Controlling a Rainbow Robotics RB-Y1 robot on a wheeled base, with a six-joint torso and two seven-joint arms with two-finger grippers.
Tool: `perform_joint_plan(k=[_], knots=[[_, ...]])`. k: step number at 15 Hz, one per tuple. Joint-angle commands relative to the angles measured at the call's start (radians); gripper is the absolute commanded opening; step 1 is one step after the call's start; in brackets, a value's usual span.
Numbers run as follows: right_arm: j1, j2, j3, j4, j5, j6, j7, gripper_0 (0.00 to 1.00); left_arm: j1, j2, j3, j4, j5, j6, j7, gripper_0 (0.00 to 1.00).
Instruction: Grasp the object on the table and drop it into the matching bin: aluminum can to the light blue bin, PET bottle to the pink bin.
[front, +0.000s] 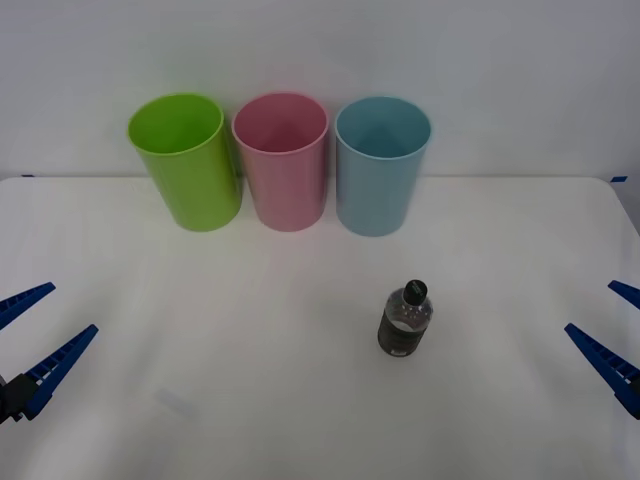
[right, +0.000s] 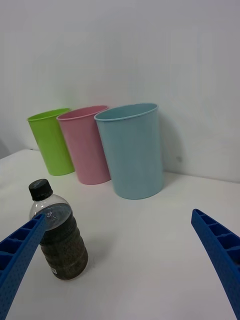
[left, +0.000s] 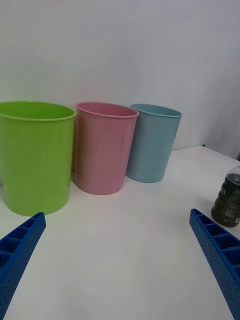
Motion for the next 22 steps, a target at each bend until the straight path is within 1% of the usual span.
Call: perform_joint_plan(k=[1,3,6,9,12,13,16,19,22], knots=[[0.0,0.0,0.0,0.0,0.0,0.0,0.0,1.0,0.0,0.0,0.0,0.0,0.0,0.0,0.0,1.0],[0.018,0.003,-0.004,0.017,0.023,0.001,-0.005,1.0,0.0,0.0,0.0,0.0,0.0,0.0,0.0,1.0],[0.034,-0.028,0.005,0.009,0.02,0.01,0.003,1.0,0.0,0.0,0.0,0.0,0.0,0.0,0.0,1.0],[0.056,-0.062,0.043,0.05,0.022,0.002,0.026,1.0,0.0,0.0,0.0,0.0,0.0,0.0,0.0,1.0],[0.045,-0.066,0.083,0.109,0.022,-0.038,0.061,1.0,0.0,0.0,0.0,0.0,0.0,0.0,0.0,1.0],[0.042,-0.066,0.103,0.118,0.023,-0.038,0.094,1.0,0.0,0.0,0.0,0.0,0.0,0.0,0.0,1.0],[0.042,-0.066,0.155,0.12,0.019,-0.007,0.192,1.0,0.0,0.0,0.0,0.0,0.0,0.0,0.0,1.0],[0.041,-0.063,0.228,0.121,-0.003,0.054,0.262,1.0,0.0,0.0,0.0,0.0,0.0,0.0,0.0,1.0],[0.033,-0.051,0.283,0.12,-0.012,0.093,0.279,1.0,0.0,0.0,0.0,0.0,0.0,0.0,0.0,1.0]])
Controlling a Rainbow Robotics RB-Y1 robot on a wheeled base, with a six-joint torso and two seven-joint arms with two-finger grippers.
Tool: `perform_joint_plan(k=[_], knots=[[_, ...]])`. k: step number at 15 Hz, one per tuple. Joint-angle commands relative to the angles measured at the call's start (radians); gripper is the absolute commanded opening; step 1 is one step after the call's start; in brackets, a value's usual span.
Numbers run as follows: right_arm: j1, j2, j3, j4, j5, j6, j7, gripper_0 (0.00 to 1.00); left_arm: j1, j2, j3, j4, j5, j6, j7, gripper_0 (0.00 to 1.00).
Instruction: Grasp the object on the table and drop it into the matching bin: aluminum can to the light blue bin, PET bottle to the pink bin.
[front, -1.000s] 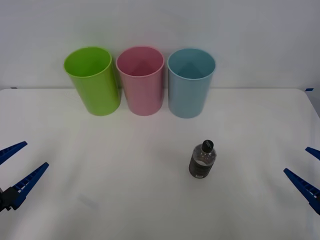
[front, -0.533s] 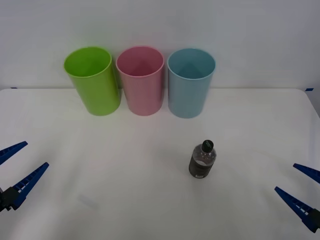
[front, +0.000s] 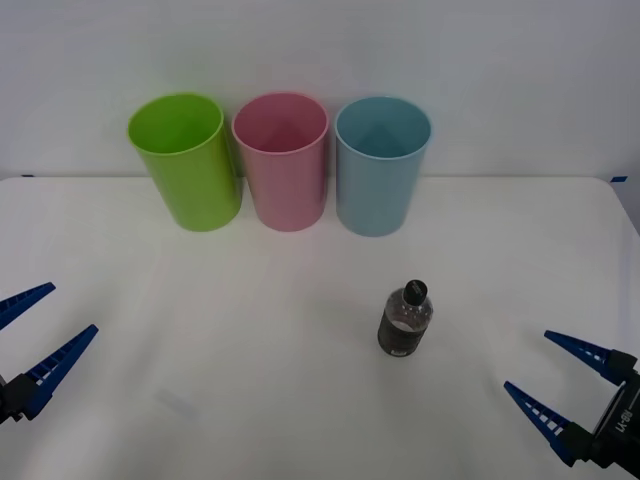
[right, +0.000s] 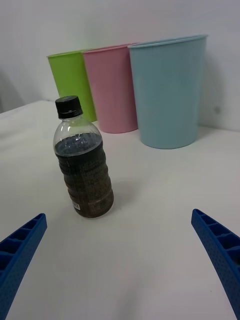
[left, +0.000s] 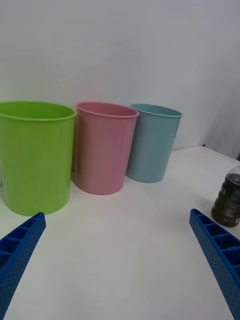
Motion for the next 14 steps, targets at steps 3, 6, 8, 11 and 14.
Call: perform_joint_plan(k=[3,6,8,11,14], knots=[[-0.02,0.034,0.081,0.0,0.002,0.059,0.023,1.0,0.0,0.0,0.0,0.0,0.0,0.0,0.0,1.0],[-0.038,0.051,0.137,0.0,0.002,0.119,0.042,1.0,0.0,0.0,0.0,0.0,0.0,0.0,0.0,1.0],[-0.049,0.058,0.174,0.0,0.002,0.157,0.054,1.0,0.0,0.0,0.0,0.0,0.0,0.0,0.0,1.0],[-0.067,0.069,0.226,-0.001,0.002,0.214,0.069,1.0,0.0,0.0,0.0,0.0,0.0,0.0,0.0,1.0],[-0.095,0.081,0.285,-0.001,0.002,0.279,0.086,1.0,0.0,0.0,0.0,0.0,0.0,0.0,0.0,1.0]])
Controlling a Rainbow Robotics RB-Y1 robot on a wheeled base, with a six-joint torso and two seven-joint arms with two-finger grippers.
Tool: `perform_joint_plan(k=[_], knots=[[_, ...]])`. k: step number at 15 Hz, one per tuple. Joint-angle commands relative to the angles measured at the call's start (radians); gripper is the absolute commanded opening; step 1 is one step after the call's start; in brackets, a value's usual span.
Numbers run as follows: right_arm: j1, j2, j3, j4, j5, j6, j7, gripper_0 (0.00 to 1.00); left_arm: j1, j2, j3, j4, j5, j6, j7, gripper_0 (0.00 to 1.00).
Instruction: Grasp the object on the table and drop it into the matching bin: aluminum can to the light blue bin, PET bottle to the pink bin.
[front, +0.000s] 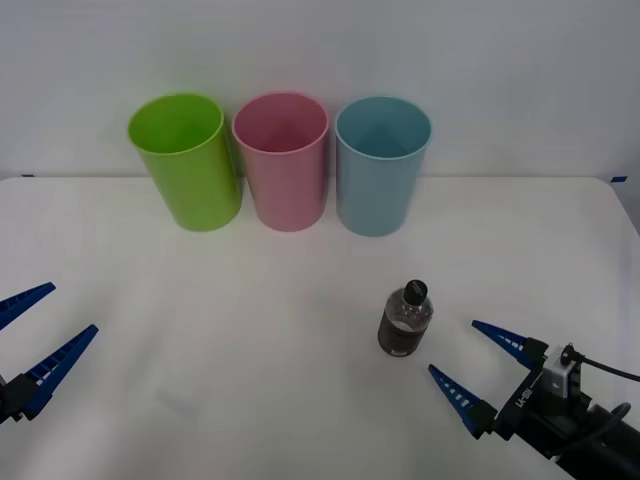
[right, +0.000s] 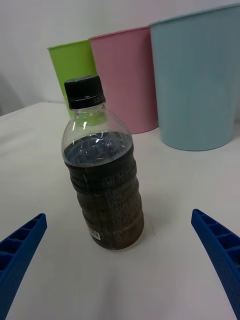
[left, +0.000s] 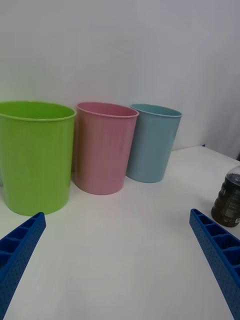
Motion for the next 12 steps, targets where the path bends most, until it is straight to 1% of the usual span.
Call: perform_joint_plan(k=[1,10,12], knots=[[-0.025,0.015,0.051,0.0,0.0,0.064,0.015,1.0,0.0,0.0,0.0,0.0,0.0,0.0,0.0,1.0],[-0.112,0.028,0.215,0.0,0.002,0.298,0.051,1.0,0.0,0.0,0.0,0.0,0.0,0.0,0.0,1.0],[-0.127,0.048,0.228,0.0,0.012,0.328,0.061,1.0,0.0,0.0,0.0,0.0,0.0,0.0,0.0,1.0]])
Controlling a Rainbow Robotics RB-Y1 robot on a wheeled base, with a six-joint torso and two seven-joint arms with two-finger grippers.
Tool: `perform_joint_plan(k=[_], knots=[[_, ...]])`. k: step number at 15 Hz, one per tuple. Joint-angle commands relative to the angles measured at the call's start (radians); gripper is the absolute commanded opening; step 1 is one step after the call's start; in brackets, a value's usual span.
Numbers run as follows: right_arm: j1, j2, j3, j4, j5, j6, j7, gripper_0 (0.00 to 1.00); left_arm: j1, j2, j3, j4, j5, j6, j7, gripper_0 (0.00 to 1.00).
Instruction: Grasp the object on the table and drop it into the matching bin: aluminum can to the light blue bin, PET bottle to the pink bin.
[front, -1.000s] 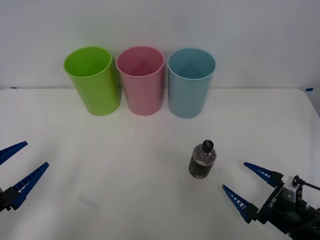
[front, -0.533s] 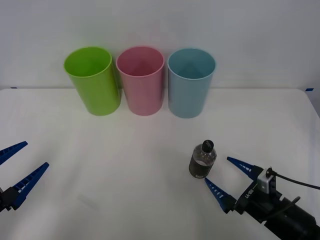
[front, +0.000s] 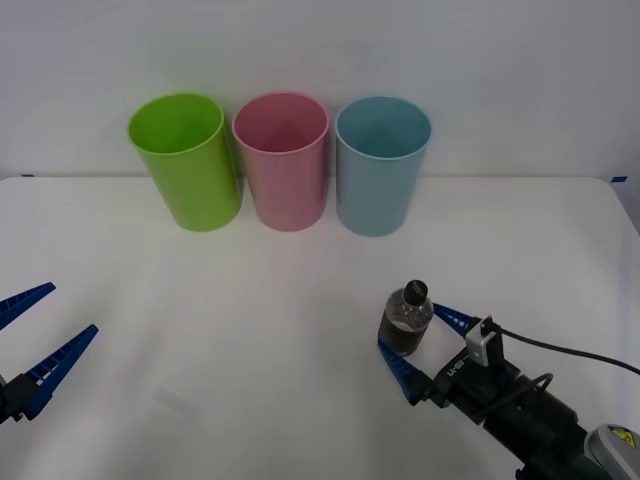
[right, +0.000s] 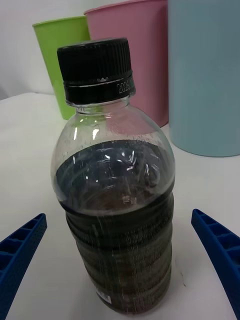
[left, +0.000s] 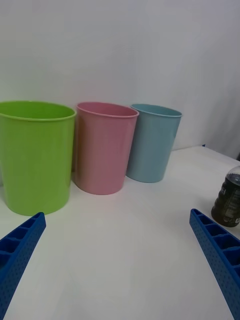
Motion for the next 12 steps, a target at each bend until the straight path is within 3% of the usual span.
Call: perform_joint_plan(k=[1,5,11,12], knots=[[-0.02,0.032,0.013,0.001,0.029,0.044,0.008,1.0,0.0,0.0,0.0,0.0,0.0,0.0,0.0,1.0],[-0.043,0.045,0.05,0.0,0.035,0.105,0.008,1.0,0.0,0.0,0.0,0.0,0.0,0.0,0.0,1.0],[-0.048,0.047,0.05,0.001,0.034,0.105,0.01,1.0,0.0,0.0,0.0,0.0,0.0,0.0,0.0,1.0],[-0.048,0.047,0.05,0.0,0.034,0.105,0.01,0.9,0.0,0.0,0.0,0.0,0.0,0.0,0.0,1.0]])
